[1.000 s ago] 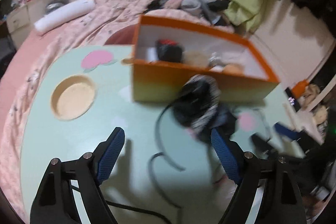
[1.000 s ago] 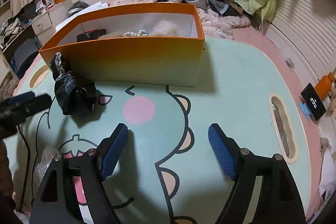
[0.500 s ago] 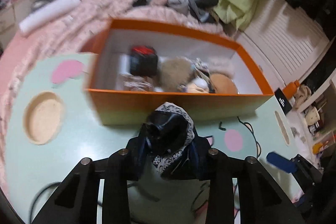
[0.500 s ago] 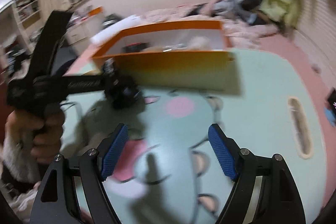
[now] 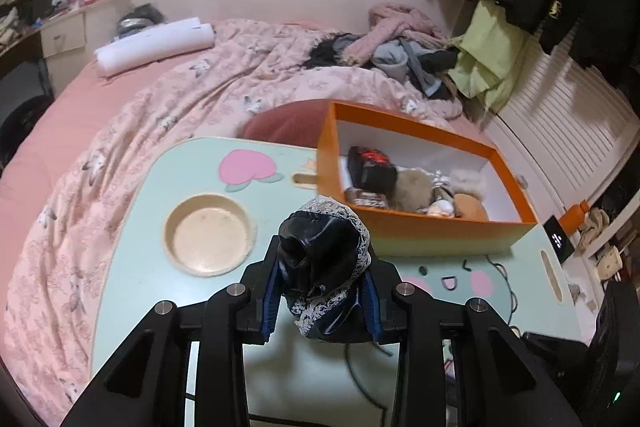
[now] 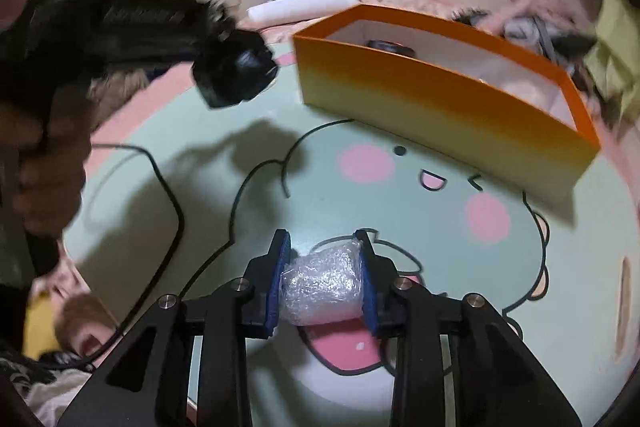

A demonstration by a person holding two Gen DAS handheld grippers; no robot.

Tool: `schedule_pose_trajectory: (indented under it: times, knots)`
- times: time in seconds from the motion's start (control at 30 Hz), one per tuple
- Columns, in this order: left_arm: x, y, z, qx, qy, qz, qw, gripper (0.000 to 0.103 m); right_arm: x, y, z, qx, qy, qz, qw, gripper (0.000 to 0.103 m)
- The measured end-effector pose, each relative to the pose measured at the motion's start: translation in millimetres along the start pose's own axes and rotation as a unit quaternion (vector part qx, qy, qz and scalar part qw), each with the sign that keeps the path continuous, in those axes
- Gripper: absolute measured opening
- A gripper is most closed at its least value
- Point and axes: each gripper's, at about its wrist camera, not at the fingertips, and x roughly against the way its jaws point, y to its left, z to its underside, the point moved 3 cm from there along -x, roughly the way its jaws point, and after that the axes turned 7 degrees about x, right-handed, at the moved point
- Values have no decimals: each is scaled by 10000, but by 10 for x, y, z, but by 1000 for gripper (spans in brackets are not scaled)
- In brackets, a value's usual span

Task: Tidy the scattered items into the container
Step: 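Drop the bubble-wrap bag and black lace bag into the orange box with both tools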

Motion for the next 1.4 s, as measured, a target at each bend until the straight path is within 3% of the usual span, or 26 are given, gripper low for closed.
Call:
schedule_pose_trajectory:
  times: [0.2,0.37,0.5,0.6,0.67,0.73,0.77,0.8,0.97,1.4]
  knots:
    - [32,-354,-321,-330,-277,411,9982,33,83,-438,-452,-246,-664,338,9969,32]
    - [32,-540,-672,-463,-601,504,9958,33,201,-799,-932,-368,-1166,786,9894,32]
    - [-96,-668,-893,-584,-657,494,9949,33,272,-957,-1109,-449,-1366,794,9864,32]
    - [-288,-762,-947,-681,-507,485,9952,36,307,-881,-1140,-377,-1381,988,9847,33]
    - [-461,-790,-911,-736,-274,440,9959,54,276,-874,-1137,-411,-1351,1085,9840,34]
    - [-638,-774,-847,-729,-83,349,9967,69,216,-935,-1125,-540,-1111,1218,9848,53]
    - [-699,-758,-816,-728,-22,313,9969,71,143,-973,-1107,-628,-926,1316,9850,73]
    - [-732,-750,-789,-730,14,315,9968,72,96,-1012,-1082,-714,-813,1430,9838,78]
    - [-790,-704,-748,-536,136,406,9976,75,89,-1085,-1005,-731,-727,1616,9814,78]
    - [-440,-608,-651,-477,-150,228,9985,77,298,-1005,-1008,-687,-825,1720,9792,78]
